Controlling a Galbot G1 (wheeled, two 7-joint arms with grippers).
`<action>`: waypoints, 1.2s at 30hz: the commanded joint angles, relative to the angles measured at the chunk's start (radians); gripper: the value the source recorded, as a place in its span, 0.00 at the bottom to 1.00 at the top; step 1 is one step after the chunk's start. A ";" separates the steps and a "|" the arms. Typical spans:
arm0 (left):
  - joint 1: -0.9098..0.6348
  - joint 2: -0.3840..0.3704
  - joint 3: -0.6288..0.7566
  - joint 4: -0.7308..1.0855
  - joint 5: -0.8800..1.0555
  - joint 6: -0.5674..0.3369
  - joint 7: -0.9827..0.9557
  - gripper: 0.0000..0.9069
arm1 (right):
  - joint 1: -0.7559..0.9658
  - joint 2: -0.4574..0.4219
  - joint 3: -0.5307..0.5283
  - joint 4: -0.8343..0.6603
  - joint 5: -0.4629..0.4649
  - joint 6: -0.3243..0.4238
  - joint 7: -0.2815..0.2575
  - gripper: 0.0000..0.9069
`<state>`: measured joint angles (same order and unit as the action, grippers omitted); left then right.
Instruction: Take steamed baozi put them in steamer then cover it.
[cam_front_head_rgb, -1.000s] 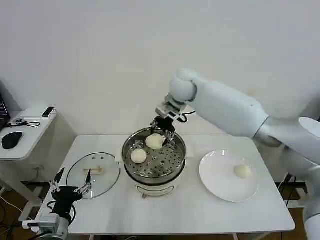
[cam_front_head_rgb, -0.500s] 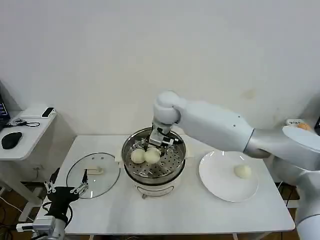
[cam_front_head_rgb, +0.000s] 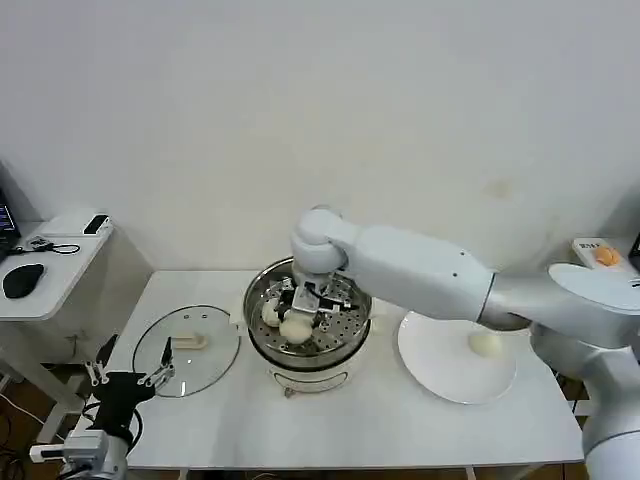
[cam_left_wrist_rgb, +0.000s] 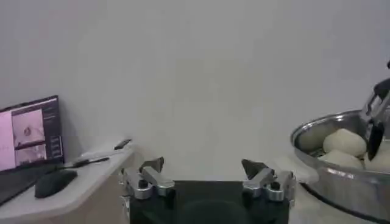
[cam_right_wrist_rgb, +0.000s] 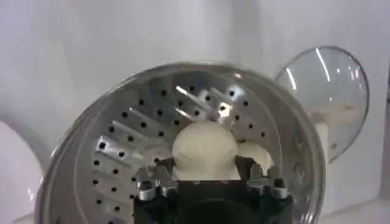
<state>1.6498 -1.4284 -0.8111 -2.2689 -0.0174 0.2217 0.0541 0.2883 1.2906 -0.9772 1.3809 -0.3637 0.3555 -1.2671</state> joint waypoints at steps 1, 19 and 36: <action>-0.001 -0.001 -0.002 0.003 -0.001 0.001 0.001 1.00 | -0.008 -0.001 -0.013 0.042 -0.021 0.013 0.003 0.77; -0.006 -0.002 0.004 0.015 -0.002 0.001 0.000 1.00 | -0.007 -0.023 -0.025 0.078 0.013 -0.001 -0.003 1.00; -0.009 0.003 0.017 0.019 -0.003 0.001 0.001 1.00 | 0.064 -0.142 0.082 0.116 0.071 -0.062 0.016 1.00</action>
<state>1.6411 -1.4272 -0.7971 -2.2501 -0.0194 0.2223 0.0543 0.3085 1.2273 -0.9593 1.4612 -0.3333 0.3294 -1.2558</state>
